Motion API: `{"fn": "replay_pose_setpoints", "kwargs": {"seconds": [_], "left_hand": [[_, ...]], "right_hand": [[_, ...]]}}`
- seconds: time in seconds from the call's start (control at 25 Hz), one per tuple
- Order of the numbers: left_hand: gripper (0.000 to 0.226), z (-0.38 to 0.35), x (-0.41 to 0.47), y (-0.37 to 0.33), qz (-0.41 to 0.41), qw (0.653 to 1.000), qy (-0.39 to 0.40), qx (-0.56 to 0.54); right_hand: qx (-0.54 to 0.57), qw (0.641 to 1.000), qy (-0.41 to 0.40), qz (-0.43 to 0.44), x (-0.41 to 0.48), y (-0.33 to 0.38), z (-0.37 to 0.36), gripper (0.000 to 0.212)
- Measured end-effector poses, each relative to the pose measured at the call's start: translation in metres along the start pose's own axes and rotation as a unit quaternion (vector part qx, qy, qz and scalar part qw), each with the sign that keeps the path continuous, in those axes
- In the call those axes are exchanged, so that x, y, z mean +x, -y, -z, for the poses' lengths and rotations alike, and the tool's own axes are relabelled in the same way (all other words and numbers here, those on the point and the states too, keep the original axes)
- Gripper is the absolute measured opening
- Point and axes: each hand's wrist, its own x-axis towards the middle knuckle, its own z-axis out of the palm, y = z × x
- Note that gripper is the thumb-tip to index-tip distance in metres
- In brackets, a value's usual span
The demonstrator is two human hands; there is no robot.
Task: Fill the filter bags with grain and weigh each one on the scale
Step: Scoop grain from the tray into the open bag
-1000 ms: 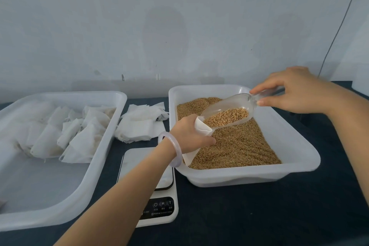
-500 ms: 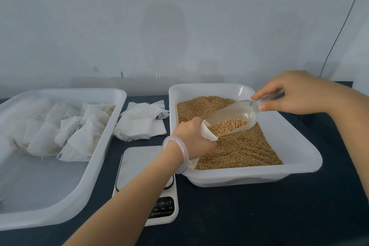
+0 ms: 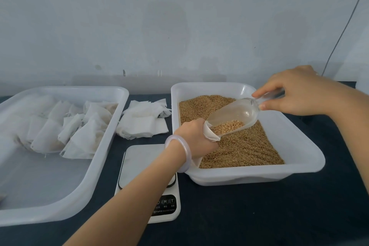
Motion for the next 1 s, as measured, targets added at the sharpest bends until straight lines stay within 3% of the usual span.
{"fn": "replay_pose_setpoints", "kwargs": {"seconds": [0.52, 0.76, 1.0], "left_hand": [[0.018, 0.0, -0.001, 0.0, 0.016, 1.0, -0.007, -0.001], [0.017, -0.001, 0.0, 0.002, 0.02, 0.999, -0.026, -0.015], [0.017, -0.003, 0.001, 0.003, 0.017, 1.0, -0.023, 0.0]], "right_hand": [[-0.007, 1.0, -0.006, -0.008, -0.006, 0.002, 0.0, 0.026], [0.15, 0.986, 0.056, -0.041, -0.016, -0.01, -0.019, 0.023], [0.184, 0.981, 0.028, -0.048, -0.019, -0.026, -0.027, 0.023]]}}
